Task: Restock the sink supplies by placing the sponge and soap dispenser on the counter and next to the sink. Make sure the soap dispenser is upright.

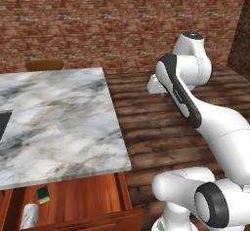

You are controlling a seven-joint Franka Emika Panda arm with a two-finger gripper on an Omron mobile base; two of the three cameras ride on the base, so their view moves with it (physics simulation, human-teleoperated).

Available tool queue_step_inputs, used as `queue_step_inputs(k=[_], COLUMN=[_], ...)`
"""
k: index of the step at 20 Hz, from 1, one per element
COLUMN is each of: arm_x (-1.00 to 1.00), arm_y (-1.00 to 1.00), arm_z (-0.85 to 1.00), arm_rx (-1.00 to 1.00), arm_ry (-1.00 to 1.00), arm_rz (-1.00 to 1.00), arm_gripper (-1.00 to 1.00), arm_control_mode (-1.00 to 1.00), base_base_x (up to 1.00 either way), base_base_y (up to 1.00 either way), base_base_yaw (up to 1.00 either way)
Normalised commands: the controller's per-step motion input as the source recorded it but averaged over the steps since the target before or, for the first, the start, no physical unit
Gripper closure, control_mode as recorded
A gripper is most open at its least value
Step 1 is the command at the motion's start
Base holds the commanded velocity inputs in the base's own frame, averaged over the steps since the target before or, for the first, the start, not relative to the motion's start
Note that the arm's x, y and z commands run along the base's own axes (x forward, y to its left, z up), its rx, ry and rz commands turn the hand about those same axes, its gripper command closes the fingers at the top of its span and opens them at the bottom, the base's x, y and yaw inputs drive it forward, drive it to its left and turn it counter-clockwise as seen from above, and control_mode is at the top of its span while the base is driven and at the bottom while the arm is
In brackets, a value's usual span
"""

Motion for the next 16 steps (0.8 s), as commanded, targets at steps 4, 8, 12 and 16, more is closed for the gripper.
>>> queue_step_inputs(k=[4, 8, 12, 16], arm_x=[-0.04, -0.3, 0.0, 0.0], arm_y=[0.0, 0.08, 0.0, 0.0], arm_z=[0.0, 0.0, 0.0, 0.0], arm_rx=[0.0, 0.0, 0.0, 0.0], arm_ry=[0.0, -0.01, 0.0, 0.0], arm_rz=[0.0, 0.0, 0.0, 0.0], arm_gripper=[-1.0, -1.0, -1.0, -1.0], arm_control_mode=[-1.0, 1.0, 1.0, 1.0], base_base_x=[0.0, -0.21, -0.9, -0.69], base_base_y=[0.0, 0.06, 0.46, 0.94], base_base_yaw=[0.0, 0.0, -0.06, -0.19])
